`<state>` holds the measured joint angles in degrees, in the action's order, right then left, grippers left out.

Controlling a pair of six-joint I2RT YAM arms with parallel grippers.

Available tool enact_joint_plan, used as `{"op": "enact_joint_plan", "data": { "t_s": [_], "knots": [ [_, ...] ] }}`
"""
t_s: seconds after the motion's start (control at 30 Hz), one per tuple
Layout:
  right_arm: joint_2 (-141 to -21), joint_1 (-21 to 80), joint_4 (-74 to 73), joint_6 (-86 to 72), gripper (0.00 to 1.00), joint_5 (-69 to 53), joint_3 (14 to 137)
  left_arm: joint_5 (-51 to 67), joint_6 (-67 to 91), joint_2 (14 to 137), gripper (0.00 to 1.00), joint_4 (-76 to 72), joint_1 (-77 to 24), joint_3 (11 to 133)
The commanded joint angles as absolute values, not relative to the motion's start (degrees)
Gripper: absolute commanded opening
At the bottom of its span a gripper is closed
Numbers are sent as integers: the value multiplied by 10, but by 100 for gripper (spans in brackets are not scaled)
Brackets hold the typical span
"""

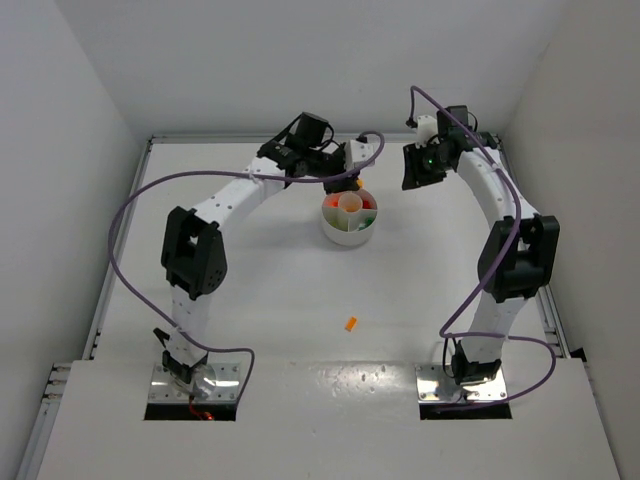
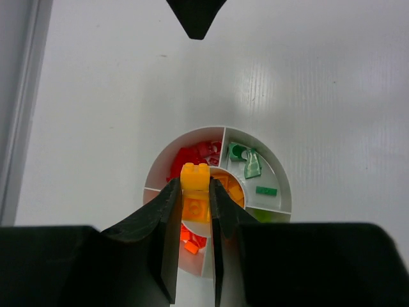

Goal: Sort the legos into containers by color

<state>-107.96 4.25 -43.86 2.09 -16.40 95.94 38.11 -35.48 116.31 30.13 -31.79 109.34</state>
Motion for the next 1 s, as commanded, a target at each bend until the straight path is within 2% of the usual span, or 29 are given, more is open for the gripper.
{"op": "enact_joint_plan", "data": {
  "t_s": [0.0,0.6,0.7,0.73,0.83,0.97],
  "knots": [
    [-1081,45,-431,15,37,-174,983,395,-318,1174,17,290,-319,1121],
    [-1081,45,-436,20,39,-174,983,359,-348,1201,19,290,-314,1079],
    [-1081,45,-436,20,39,-174,983,353,-348,1208,25,290,-314,1079],
    [-1081,45,-436,20,39,-174,983,353,-348,1208,32,290,-314,1074],
    [-1081,45,-436,20,39,-174,983,348,-348,1213,45,290,-314,1074],
    [-1086,45,-441,25,39,-185,983,348,-353,1213,50,290,-308,1074]
  ]
}}
